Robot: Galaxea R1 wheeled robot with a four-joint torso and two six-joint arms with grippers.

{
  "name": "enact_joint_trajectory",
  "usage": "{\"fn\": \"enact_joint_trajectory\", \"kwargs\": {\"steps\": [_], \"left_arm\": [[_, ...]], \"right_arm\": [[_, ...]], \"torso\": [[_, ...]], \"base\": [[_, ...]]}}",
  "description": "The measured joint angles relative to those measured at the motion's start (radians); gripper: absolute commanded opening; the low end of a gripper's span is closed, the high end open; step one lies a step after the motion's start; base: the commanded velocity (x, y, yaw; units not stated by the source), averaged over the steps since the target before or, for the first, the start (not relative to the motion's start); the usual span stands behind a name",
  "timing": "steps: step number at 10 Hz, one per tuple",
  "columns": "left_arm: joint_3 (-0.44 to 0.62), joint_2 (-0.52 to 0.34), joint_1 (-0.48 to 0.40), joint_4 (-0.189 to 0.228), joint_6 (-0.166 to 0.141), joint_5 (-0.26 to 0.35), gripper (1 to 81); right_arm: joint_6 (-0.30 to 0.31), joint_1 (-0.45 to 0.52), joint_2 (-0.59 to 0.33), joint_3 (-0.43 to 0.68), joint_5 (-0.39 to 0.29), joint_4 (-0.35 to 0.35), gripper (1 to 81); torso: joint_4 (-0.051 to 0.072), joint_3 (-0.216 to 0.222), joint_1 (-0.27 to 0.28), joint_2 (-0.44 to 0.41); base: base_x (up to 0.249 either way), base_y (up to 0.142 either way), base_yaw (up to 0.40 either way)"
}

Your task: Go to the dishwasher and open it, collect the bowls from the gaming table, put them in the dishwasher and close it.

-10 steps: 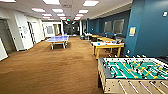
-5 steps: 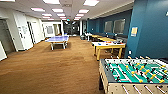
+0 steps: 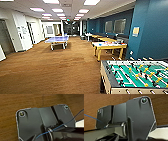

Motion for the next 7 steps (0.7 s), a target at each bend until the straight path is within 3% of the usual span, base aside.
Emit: {"fn": "enact_joint_trajectory", "kwargs": {"steps": [4, 7], "left_arm": [[0.000, -0.003, 0.000, 0.000, 0.000, 0.000, 81.1], [0.000, -0.003, 0.008, 0.000, 0.000, 0.001, 81.1]], "right_arm": [[0.000, -0.001, 0.004, 0.000, 0.000, 0.000, 81.1], [0.000, -0.007, 0.002, 0.000, -0.002, -0.001, 81.1]], "torso": [[0.000, 0.000, 0.000, 0.000], [0.000, 0.000, -0.001, 0.000]], "base": [[0.144, 0.074, 0.000], [0.185, 0.000, 0.000]]}}
